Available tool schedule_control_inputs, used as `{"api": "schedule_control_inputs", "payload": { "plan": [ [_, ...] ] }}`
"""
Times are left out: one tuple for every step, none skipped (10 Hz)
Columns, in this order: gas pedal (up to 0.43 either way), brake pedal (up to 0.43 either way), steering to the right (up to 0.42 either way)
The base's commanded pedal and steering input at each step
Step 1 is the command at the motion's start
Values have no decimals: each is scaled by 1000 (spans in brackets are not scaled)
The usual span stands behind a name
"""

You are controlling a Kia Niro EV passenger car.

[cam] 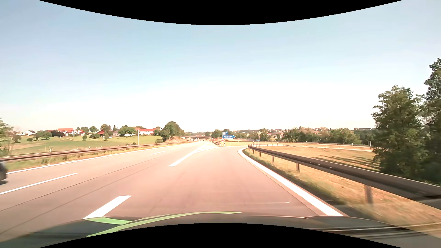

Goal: Follow the waypoints while adhering to traffic rules and regulations

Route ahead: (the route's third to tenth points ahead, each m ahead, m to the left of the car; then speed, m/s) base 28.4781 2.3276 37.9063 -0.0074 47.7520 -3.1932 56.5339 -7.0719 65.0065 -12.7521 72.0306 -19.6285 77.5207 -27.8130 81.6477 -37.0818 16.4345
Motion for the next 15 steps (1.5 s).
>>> {"api": "schedule_control_inputs", "payload": {
  "plan": [
    [0, 183, 10],
    [0, 183, 10],
    [0, 183, 10],
    [0, 189, 10],
    [0, 189, 11],
    [0, 189, 12],
    [0, 189, 15],
    [0, 189, 17],
    [0, 189, 20],
    [0, 183, 24],
    [0, 183, 28],
    [0, 171, 33],
    [0, 152, 37],
    [0, 146, 42],
    [0, 146, 45]
  ]
}}
